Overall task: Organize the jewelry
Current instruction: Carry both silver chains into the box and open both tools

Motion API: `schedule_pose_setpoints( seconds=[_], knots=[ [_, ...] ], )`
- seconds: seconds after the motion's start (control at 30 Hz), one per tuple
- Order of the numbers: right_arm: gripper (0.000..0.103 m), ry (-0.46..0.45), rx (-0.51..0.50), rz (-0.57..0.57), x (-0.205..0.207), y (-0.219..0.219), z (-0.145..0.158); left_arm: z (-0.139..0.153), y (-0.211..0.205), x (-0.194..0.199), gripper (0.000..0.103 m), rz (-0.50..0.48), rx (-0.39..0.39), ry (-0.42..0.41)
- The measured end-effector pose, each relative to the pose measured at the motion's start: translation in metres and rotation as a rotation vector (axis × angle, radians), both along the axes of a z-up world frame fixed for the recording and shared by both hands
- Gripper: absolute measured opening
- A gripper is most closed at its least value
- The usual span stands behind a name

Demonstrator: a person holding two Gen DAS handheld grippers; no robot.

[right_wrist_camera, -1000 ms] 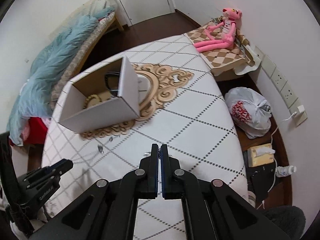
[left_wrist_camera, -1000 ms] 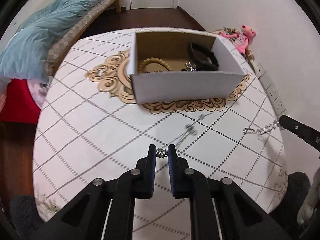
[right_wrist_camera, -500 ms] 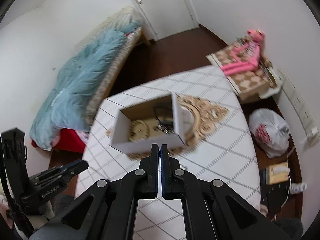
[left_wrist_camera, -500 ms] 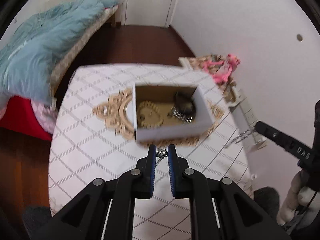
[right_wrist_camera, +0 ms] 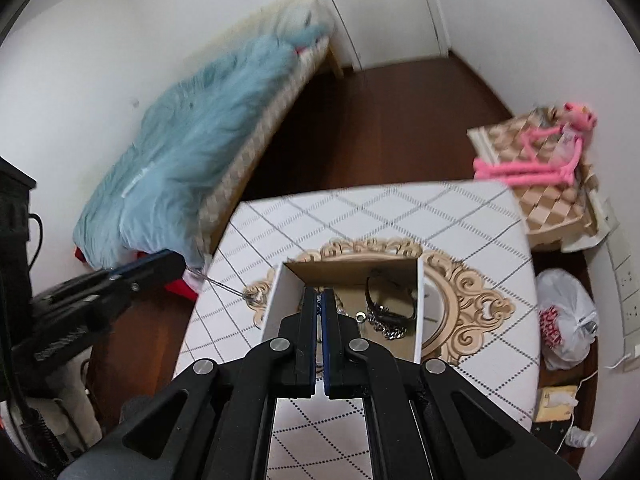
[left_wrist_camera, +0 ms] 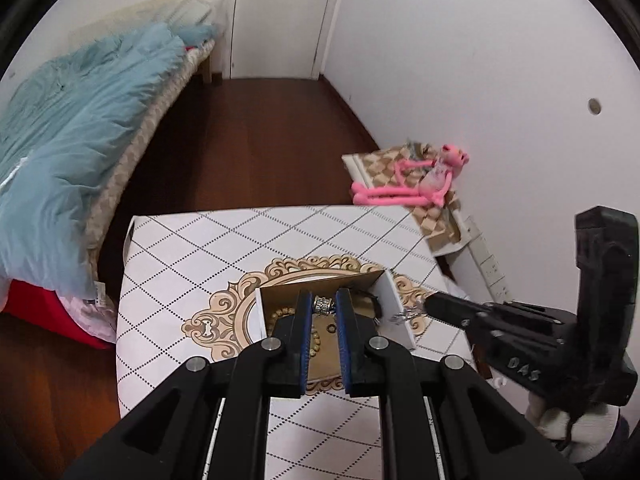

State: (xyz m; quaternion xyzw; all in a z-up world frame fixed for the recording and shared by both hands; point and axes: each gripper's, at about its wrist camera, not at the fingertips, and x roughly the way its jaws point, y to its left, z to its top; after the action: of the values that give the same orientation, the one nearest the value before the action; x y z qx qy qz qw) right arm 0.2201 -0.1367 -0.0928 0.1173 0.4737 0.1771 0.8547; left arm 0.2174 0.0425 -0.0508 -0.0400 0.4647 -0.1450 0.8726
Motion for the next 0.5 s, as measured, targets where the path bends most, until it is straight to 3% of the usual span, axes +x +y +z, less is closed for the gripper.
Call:
schedule_pose_setpoints(
  seconds=[0.2,0.5],
  knots=[
    [0.001,0.125,-0.042,0.034,0.032,0.010,-0.046,-0.036,-0.002,0.023,0.009,-0.004,-0.017,0.091],
    [0.002,0.227,-0.034,0.069,0.054,0.015,-0.080,-0.073,0.000,0.057,0.010,0.035,-0.023,0.207]
  ],
)
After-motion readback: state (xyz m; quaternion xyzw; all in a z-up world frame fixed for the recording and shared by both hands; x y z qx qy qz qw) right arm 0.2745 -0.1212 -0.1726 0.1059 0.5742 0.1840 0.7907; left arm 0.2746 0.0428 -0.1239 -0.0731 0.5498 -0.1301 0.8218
